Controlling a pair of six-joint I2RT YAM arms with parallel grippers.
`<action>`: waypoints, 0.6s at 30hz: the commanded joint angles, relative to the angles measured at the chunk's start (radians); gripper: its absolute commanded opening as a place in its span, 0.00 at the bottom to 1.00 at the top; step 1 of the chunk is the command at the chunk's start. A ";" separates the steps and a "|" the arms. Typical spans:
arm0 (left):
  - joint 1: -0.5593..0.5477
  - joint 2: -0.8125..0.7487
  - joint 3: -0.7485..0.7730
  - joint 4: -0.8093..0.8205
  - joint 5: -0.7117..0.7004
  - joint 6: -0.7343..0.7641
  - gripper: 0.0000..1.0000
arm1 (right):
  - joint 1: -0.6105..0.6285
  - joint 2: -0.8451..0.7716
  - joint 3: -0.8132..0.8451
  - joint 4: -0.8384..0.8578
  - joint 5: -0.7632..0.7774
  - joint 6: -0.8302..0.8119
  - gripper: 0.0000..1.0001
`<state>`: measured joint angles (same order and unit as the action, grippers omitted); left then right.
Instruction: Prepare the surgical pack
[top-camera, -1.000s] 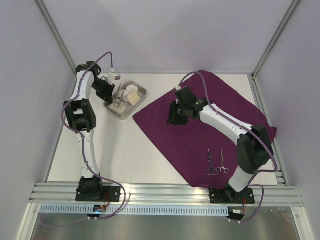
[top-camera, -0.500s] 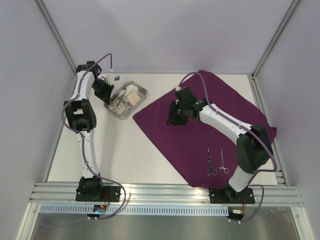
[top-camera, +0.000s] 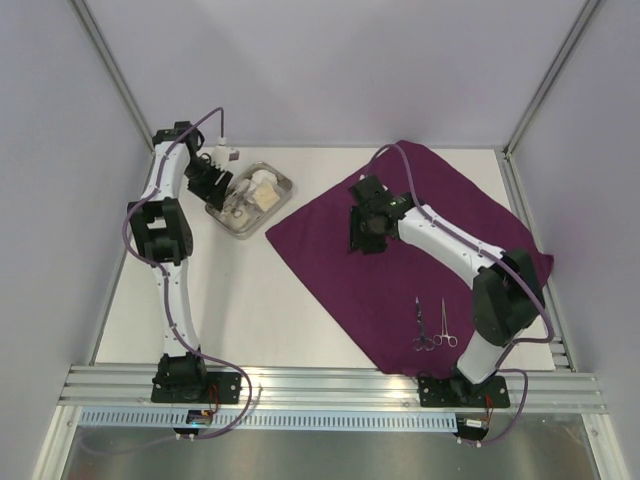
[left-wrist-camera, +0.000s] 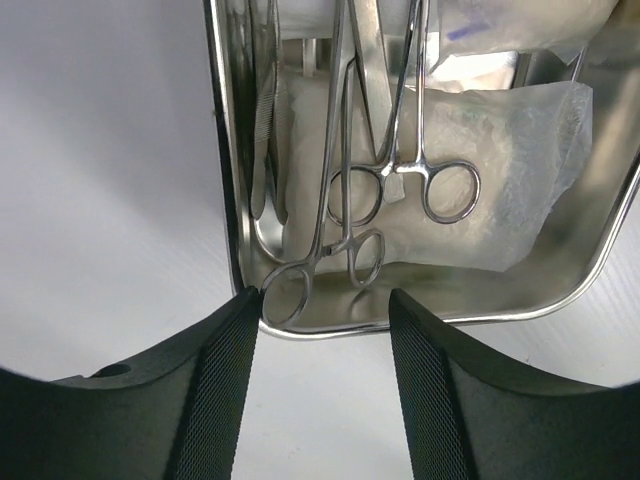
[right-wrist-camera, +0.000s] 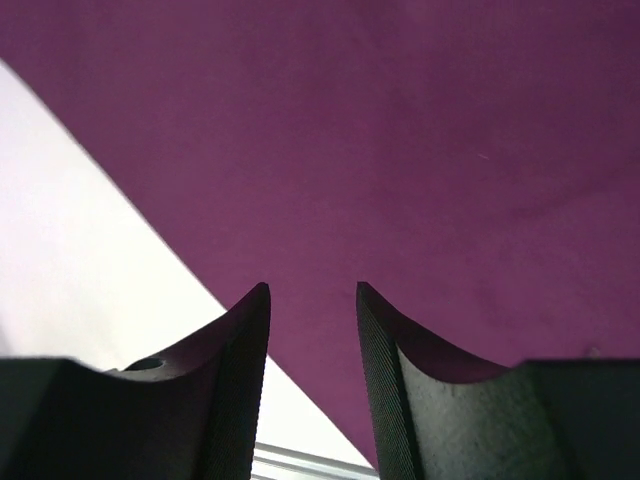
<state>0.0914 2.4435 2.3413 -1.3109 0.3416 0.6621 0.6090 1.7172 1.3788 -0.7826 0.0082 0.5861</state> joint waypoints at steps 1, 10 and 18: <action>-0.001 -0.123 0.001 0.041 -0.053 -0.035 0.64 | 0.000 -0.062 0.042 -0.183 0.192 -0.008 0.42; -0.030 -0.251 -0.082 -0.008 -0.015 -0.052 0.66 | -0.029 -0.215 -0.291 -0.405 0.239 0.040 0.34; -0.045 -0.305 -0.091 -0.051 0.103 -0.134 0.66 | -0.037 -0.232 -0.466 -0.291 0.144 0.063 0.45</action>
<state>0.0513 2.1891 2.2559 -1.3262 0.3809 0.5835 0.5777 1.4975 0.9352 -1.1225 0.1780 0.6247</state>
